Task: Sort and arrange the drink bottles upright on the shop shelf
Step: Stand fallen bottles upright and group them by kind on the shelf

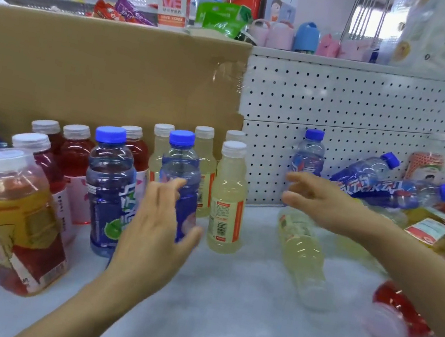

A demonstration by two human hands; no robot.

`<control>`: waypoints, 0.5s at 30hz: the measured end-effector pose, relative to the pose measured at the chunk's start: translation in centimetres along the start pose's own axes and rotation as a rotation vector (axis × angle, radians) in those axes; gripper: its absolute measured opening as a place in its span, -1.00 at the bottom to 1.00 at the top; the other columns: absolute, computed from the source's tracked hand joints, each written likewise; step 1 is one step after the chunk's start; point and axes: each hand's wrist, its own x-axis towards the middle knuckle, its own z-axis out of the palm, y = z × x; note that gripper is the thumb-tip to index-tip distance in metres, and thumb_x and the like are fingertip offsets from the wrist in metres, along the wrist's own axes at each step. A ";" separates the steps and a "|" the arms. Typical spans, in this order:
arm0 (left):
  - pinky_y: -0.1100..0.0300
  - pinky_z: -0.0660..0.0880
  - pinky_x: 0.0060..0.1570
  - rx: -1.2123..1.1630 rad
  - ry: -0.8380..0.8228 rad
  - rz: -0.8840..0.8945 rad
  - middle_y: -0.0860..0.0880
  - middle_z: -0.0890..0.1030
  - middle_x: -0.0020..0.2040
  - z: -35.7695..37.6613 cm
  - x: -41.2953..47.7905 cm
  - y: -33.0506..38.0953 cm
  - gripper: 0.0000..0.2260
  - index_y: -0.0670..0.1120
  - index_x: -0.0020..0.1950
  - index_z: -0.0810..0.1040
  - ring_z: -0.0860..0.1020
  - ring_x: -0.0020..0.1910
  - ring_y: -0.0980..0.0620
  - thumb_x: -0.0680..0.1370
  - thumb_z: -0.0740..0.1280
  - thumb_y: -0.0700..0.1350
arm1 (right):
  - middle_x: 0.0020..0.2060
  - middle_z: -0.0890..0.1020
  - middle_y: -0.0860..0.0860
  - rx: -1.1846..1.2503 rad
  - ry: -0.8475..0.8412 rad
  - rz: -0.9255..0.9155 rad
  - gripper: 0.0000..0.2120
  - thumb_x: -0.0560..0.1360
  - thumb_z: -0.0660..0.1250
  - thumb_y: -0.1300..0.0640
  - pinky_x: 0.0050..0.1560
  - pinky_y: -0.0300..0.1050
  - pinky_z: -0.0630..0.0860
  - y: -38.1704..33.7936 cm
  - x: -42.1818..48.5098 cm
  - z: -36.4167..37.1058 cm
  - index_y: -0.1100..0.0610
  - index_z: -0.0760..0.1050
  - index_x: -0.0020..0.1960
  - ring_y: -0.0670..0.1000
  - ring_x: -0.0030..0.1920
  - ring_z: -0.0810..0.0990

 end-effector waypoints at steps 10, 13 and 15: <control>-0.04 0.12 0.52 0.601 -0.602 0.743 0.10 -0.03 0.65 10.2 4.0 8.5 -0.34 0.16 0.61 0.08 -0.04 0.61 0.01 0.60 0.25 -0.24 | 0.43 0.34 -0.13 -0.740 -0.270 -0.092 -0.47 0.54 0.26 0.17 0.39 0.02 0.34 9.6 -3.3 -7.2 -0.20 0.30 0.44 -0.01 0.43 0.26; -0.05 0.20 0.50 0.599 -0.655 0.738 0.08 0.22 0.59 11.3 5.8 8.6 -0.42 0.12 0.55 0.28 0.10 0.59 -0.01 0.57 0.36 -0.14 | 0.41 0.35 -0.10 -0.694 -0.302 -0.125 -0.48 0.56 0.28 0.12 0.31 -0.10 0.33 11.0 -2.5 -8.9 -0.17 0.28 0.47 -0.02 0.39 0.30; -0.05 0.33 0.42 0.589 -0.632 0.718 0.07 0.33 0.53 11.7 6.5 9.0 -0.39 0.14 0.51 0.33 0.23 0.53 -0.05 0.49 0.45 0.00 | 0.39 0.37 -0.08 -0.652 -0.317 -0.130 -0.49 0.57 0.28 0.09 0.27 -0.12 0.34 11.9 -1.9 -9.7 -0.14 0.28 0.48 -0.01 0.36 0.34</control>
